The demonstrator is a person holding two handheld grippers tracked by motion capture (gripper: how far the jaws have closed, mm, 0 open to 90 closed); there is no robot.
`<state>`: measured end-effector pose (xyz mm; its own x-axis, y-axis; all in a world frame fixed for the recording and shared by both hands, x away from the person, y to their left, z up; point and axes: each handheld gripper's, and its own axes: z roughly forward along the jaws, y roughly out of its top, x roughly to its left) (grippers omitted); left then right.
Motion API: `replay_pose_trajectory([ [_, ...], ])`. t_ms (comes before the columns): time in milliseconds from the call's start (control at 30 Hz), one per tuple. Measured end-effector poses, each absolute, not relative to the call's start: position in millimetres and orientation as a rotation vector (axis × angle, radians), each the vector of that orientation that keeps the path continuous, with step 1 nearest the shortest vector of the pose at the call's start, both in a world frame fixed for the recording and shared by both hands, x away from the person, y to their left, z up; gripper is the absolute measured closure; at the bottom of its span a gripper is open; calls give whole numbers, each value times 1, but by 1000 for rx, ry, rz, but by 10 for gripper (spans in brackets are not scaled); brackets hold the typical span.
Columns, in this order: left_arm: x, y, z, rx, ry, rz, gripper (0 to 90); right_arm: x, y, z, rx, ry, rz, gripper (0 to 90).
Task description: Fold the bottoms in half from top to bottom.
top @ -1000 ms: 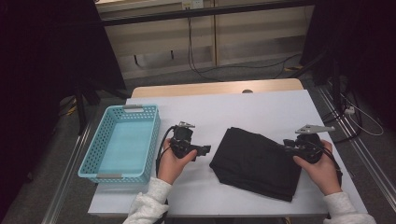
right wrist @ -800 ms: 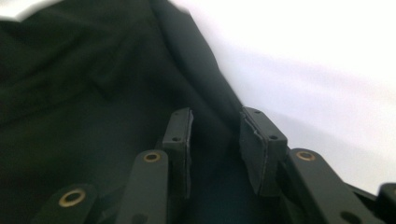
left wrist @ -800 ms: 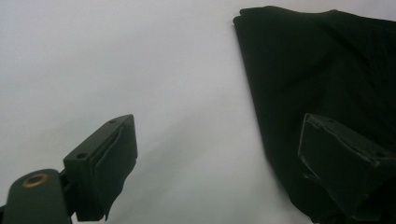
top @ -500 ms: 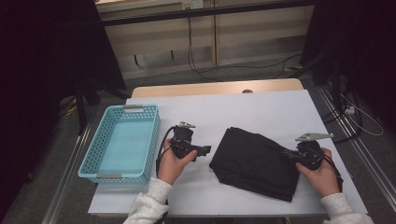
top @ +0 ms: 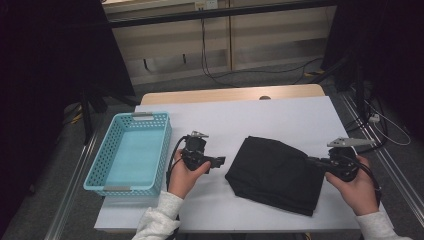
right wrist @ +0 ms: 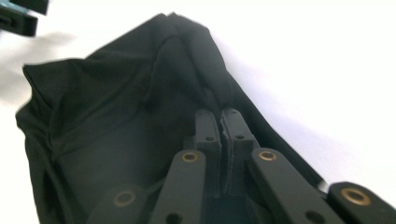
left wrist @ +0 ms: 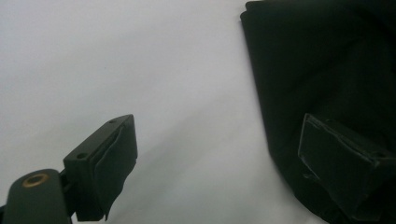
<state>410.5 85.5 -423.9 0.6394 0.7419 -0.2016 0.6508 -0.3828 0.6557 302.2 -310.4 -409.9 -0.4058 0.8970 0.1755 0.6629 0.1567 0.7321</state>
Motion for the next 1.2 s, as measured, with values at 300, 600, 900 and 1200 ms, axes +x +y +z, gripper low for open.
replay_pose_trajectory([
  [300,408,80,-425,2138,1073,153,118,296,-332,-449,1621,2150,915,801],
  [600,407,83,-426,2140,1077,152,117,303,-330,-439,1539,2089,976,617],
  [900,397,78,-424,2156,1050,125,109,318,-310,-441,1445,2093,1081,373],
  [1200,389,65,-431,2186,1020,122,109,322,-301,-449,1431,2071,1072,256],
])
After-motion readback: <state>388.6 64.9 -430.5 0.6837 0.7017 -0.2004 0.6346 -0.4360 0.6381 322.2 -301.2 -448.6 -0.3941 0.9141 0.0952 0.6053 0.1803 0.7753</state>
